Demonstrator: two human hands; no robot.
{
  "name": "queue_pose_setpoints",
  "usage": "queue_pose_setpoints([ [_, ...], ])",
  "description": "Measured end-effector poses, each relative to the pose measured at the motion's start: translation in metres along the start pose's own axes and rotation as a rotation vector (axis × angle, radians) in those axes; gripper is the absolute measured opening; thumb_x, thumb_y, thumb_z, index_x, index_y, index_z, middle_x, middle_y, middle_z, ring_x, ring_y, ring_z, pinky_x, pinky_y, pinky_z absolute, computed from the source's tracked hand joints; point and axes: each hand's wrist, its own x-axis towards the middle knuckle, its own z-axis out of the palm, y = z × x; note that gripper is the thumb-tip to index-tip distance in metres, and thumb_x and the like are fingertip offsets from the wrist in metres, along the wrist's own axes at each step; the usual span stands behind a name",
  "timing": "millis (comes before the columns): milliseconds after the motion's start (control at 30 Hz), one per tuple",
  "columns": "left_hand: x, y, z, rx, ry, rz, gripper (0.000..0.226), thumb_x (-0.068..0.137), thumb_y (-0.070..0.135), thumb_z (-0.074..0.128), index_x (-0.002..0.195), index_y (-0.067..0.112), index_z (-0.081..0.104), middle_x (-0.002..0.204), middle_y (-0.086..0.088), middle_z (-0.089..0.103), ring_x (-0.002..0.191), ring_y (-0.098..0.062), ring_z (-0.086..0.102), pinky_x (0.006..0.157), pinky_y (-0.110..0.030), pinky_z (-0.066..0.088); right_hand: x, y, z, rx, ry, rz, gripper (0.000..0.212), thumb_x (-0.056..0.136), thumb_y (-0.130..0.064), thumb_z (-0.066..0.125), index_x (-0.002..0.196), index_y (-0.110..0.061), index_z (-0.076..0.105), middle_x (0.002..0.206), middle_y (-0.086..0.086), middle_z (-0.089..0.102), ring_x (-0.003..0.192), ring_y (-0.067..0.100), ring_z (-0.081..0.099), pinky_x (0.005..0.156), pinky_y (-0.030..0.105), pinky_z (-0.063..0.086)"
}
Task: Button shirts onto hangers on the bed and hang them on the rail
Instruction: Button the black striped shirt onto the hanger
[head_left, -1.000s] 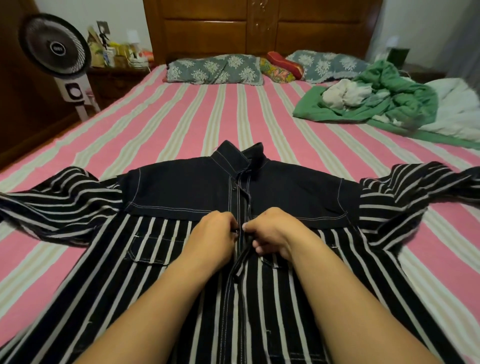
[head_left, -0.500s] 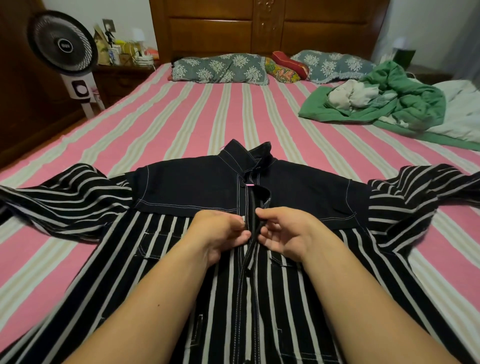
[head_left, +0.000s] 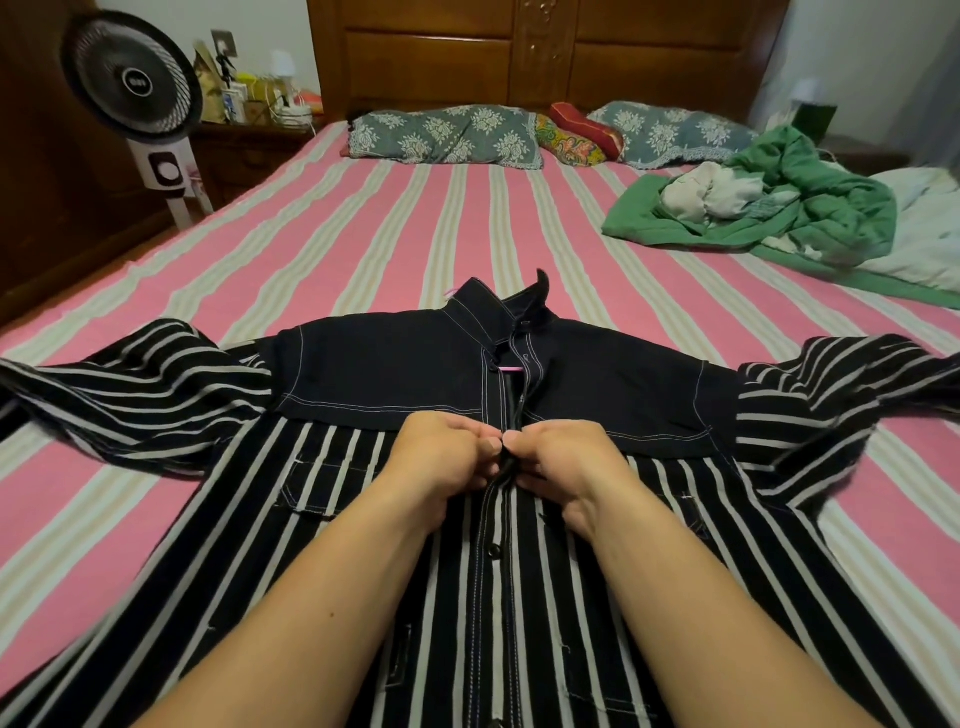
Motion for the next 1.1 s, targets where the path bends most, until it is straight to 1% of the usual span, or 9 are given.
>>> queue_pose_setpoints([
  [233, 0.004, -0.003, 0.0, 0.082, 0.031, 0.082, 0.012, 0.093, -0.003, 0.065, 0.088, 0.001, 0.075, 0.069, -0.012, 0.067, 0.058, -0.014, 0.058, 0.055, -0.019, 0.05, -0.004, -0.002, -0.003, -0.031, -0.053, -0.016, 0.007, 0.088, -0.006, 0.073, 0.083, -0.01, 0.075, 0.085, 0.009, 0.077, 0.082, 0.02, 0.074, 0.067, 0.028, 0.055],
  [300, 0.005, -0.004, 0.0, 0.119, 0.046, 0.109, 0.011, 0.092, -0.001, 0.068, 0.086, 0.004, 0.076, 0.069, -0.011, 0.068, 0.059, -0.015, 0.06, 0.059, -0.022, 0.053, -0.004, -0.002, -0.004, -0.038, -0.068, -0.027, 0.012, 0.088, -0.005, 0.073, 0.078, -0.012, 0.072, 0.082, 0.008, 0.076, 0.077, 0.019, 0.073, 0.066, 0.028, 0.054],
  [400, 0.009, -0.006, 0.0, 0.233, 0.091, 0.164, 0.014, 0.088, 0.008, 0.075, 0.078, 0.018, 0.078, 0.072, -0.005, 0.075, 0.071, -0.018, 0.071, 0.078, -0.036, 0.062, -0.006, -0.002, -0.005, -0.023, -0.075, -0.029, 0.016, 0.088, -0.002, 0.073, 0.076, -0.012, 0.069, 0.078, 0.008, 0.073, 0.074, 0.019, 0.07, 0.066, 0.029, 0.055],
  [500, 0.01, -0.007, 0.001, 0.29, 0.103, 0.16, 0.017, 0.087, 0.012, 0.072, 0.076, 0.023, 0.077, 0.074, -0.002, 0.076, 0.08, -0.021, 0.075, 0.083, -0.042, 0.062, -0.007, -0.002, -0.005, -0.011, -0.068, -0.024, 0.018, 0.086, 0.001, 0.074, 0.076, -0.012, 0.067, 0.077, 0.009, 0.072, 0.074, 0.019, 0.069, 0.068, 0.031, 0.058],
  [600, 0.01, -0.008, 0.003, 0.317, 0.114, 0.175, 0.019, 0.089, 0.016, 0.069, 0.076, 0.027, 0.077, 0.075, 0.002, 0.076, 0.081, -0.019, 0.074, 0.083, -0.041, 0.062, -0.007, -0.003, -0.007, 0.007, -0.088, 0.0, 0.018, 0.086, 0.003, 0.074, 0.076, -0.01, 0.066, 0.076, 0.008, 0.071, 0.073, 0.018, 0.07, 0.067, 0.03, 0.058],
  [767, 0.01, -0.008, 0.004, 0.43, 0.152, 0.248, 0.019, 0.092, 0.015, 0.068, 0.079, 0.028, 0.075, 0.081, 0.005, 0.074, 0.084, -0.01, 0.07, 0.08, -0.028, 0.058, -0.005, -0.002, -0.009, -0.018, -0.123, -0.001, 0.018, 0.083, 0.003, 0.077, 0.073, -0.009, 0.067, 0.075, 0.009, 0.072, 0.074, 0.017, 0.073, 0.065, 0.025, 0.057],
  [867, 0.01, -0.007, 0.002, 0.44, 0.14, 0.234, 0.019, 0.093, 0.017, 0.067, 0.079, 0.028, 0.075, 0.08, 0.007, 0.073, 0.084, -0.01, 0.069, 0.077, -0.026, 0.055, -0.007, -0.003, -0.013, -0.005, -0.187, 0.003, 0.016, 0.081, 0.011, 0.072, 0.085, -0.004, 0.071, 0.083, 0.013, 0.074, 0.075, 0.017, 0.074, 0.067, 0.025, 0.059],
  [1000, 0.009, -0.003, 0.003, 0.435, 0.127, 0.204, 0.025, 0.095, 0.034, 0.063, 0.075, 0.023, 0.074, 0.065, 0.008, 0.066, 0.069, -0.011, 0.062, 0.063, -0.025, 0.045, -0.011, -0.006, -0.017, -0.034, -0.258, 0.019, 0.037, 0.082, 0.022, 0.053, 0.105, 0.0, 0.071, 0.092, 0.011, 0.077, 0.085, 0.013, 0.074, 0.068, 0.021, 0.057],
  [1100, 0.007, -0.005, 0.005, 0.434, 0.143, 0.204, 0.02, 0.089, 0.04, 0.072, 0.079, 0.024, 0.073, 0.073, 0.006, 0.071, 0.077, -0.011, 0.066, 0.068, -0.028, 0.052, -0.013, -0.007, -0.015, -0.071, -0.264, 0.008, 0.041, 0.08, 0.022, 0.048, 0.099, -0.003, 0.075, 0.09, 0.006, 0.077, 0.088, 0.012, 0.072, 0.069, 0.021, 0.056],
])
